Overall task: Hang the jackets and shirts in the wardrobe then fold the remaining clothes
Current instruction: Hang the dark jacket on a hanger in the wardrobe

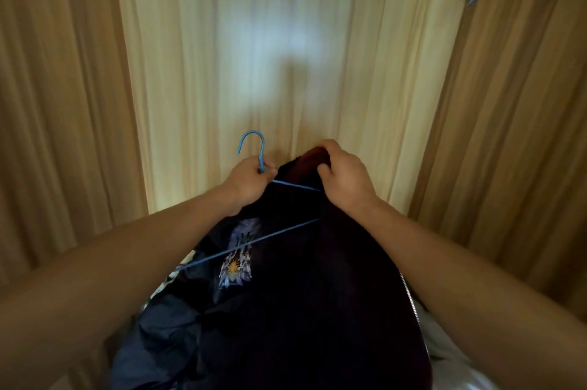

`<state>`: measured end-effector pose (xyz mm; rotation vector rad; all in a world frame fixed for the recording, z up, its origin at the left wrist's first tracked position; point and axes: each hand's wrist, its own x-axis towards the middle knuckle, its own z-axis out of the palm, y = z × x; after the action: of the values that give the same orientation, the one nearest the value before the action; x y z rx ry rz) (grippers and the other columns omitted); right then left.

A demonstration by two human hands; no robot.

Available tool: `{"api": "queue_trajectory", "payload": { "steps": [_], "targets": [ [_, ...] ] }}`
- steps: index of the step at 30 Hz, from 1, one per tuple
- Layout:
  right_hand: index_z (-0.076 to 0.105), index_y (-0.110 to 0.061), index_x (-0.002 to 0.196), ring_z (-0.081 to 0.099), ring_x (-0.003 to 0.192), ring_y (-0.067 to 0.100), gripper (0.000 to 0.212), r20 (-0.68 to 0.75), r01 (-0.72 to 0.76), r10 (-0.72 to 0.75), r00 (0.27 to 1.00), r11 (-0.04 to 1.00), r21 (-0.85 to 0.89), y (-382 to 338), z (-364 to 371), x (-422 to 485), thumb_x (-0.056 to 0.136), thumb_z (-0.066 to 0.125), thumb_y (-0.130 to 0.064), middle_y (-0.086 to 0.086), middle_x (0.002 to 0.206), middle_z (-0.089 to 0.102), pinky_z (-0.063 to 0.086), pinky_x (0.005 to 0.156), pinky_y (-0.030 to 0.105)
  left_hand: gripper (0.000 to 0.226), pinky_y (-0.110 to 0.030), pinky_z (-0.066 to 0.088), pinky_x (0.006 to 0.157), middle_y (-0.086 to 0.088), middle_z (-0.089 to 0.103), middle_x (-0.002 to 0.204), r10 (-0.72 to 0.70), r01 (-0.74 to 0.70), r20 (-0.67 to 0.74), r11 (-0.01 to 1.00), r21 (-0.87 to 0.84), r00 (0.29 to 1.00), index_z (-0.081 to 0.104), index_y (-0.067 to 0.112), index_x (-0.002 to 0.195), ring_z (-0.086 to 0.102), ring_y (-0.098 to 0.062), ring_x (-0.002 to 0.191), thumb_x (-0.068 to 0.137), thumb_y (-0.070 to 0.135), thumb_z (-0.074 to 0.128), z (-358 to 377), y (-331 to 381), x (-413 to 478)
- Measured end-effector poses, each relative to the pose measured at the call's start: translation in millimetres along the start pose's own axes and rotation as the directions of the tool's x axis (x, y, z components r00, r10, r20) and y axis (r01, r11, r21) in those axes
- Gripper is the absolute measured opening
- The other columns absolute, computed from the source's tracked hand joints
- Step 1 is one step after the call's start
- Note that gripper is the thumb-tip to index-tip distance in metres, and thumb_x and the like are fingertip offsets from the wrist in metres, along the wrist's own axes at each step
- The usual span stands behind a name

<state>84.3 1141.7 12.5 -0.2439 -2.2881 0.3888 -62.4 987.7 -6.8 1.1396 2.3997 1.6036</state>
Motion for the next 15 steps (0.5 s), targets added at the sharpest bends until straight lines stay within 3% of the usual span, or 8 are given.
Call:
{"api": "queue_trajectory", "payload": {
  "steps": [2,5,8,10,11,12,13,15],
  "targets": [
    [0.048,-0.028,0.136,0.067,0.097,0.024,0.046,0.007,-0.024,0.023,1.000,0.996,0.088,-11,7,-2,0.091,0.045,-0.019,0.001,0.111,0.070,0.056,0.086,0.042,0.006,-0.027,0.037,0.054,0.008,0.049,0.065,-0.009,0.008,0.023,1.000,0.016,1.000,0.060,0.023,0.101,0.044,-0.009,0.056,0.100,0.024,0.054,14,0,-3],
    [0.044,-0.033,0.140,0.067,0.105,0.024,0.055,0.054,-0.154,0.145,0.988,0.963,0.221,-18,14,-5,0.088,0.049,-0.018,0.001,0.120,0.069,0.054,0.094,0.044,0.013,-0.022,0.034,0.042,0.005,0.048,0.063,-0.053,0.059,0.103,0.996,-0.060,0.993,0.052,0.026,0.110,0.044,-0.004,0.043,0.102,0.017,0.048,27,1,-14],
    [0.050,-0.027,0.135,0.063,0.113,0.019,0.053,0.282,-0.207,0.163,0.946,0.969,0.135,-8,9,-12,0.085,0.064,-0.022,-0.003,0.126,0.065,0.050,0.101,0.041,0.015,-0.024,0.030,0.041,0.002,0.042,0.055,-0.073,0.081,0.135,0.995,-0.052,0.988,0.055,0.013,0.088,0.036,-0.004,0.034,0.099,0.010,0.046,26,-9,-19],
    [0.052,-0.031,0.127,0.063,0.108,0.015,0.044,0.558,-0.299,0.208,0.803,0.951,0.075,1,2,-18,0.087,0.066,-0.043,-0.006,0.122,0.064,0.051,0.098,0.040,0.028,-0.025,0.028,0.043,0.000,0.037,0.054,-0.099,0.103,0.114,0.994,-0.028,0.989,0.047,0.009,0.072,0.031,-0.005,0.034,0.100,0.010,0.045,25,-16,-18],
    [0.056,-0.032,0.121,0.064,0.105,0.014,0.042,0.660,-0.368,0.229,0.715,0.927,0.077,6,1,-19,0.089,0.061,-0.059,-0.007,0.118,0.065,0.051,0.097,0.038,0.029,-0.026,0.029,0.045,-0.001,0.038,0.054,-0.102,0.104,0.102,0.994,-0.016,0.989,0.047,0.009,0.071,0.032,-0.005,0.035,0.100,0.011,0.045,25,-19,-18],
    [0.059,-0.032,0.116,0.064,0.105,0.013,0.050,0.696,-0.388,0.232,0.680,0.919,0.073,11,4,-21,0.088,0.052,-0.073,-0.007,0.117,0.066,0.050,0.096,0.037,0.028,-0.026,0.031,0.046,-0.001,0.039,0.055,-0.093,0.094,0.097,0.996,-0.006,0.991,0.050,0.006,0.073,0.033,-0.005,0.037,0.100,0.012,0.046,25,-20,-17],
    [0.059,-0.032,0.114,0.063,0.107,0.014,0.059,0.679,-0.359,0.218,0.701,0.930,0.072,16,10,-22,0.084,0.047,-0.081,-0.006,0.119,0.065,0.049,0.096,0.036,0.027,-0.025,0.032,0.046,-0.001,0.041,0.056,-0.085,0.086,0.109,0.996,-0.001,0.990,0.056,0.001,0.076,0.035,-0.005,0.038,0.099,0.013,0.047,25,-20,-17],
    [0.048,-0.031,0.129,0.056,0.118,0.020,0.075,0.533,-0.159,0.188,0.825,0.982,-0.101,25,26,-24,0.076,0.053,-0.084,-0.002,0.131,0.055,0.047,0.100,0.040,0.028,-0.020,0.033,0.042,-0.002,0.042,0.058,-0.071,0.076,0.148,0.997,-0.029,0.986,0.063,-0.009,0.092,0.036,-0.005,0.040,0.100,0.013,0.047,23,-21,-15]
  ]
}}
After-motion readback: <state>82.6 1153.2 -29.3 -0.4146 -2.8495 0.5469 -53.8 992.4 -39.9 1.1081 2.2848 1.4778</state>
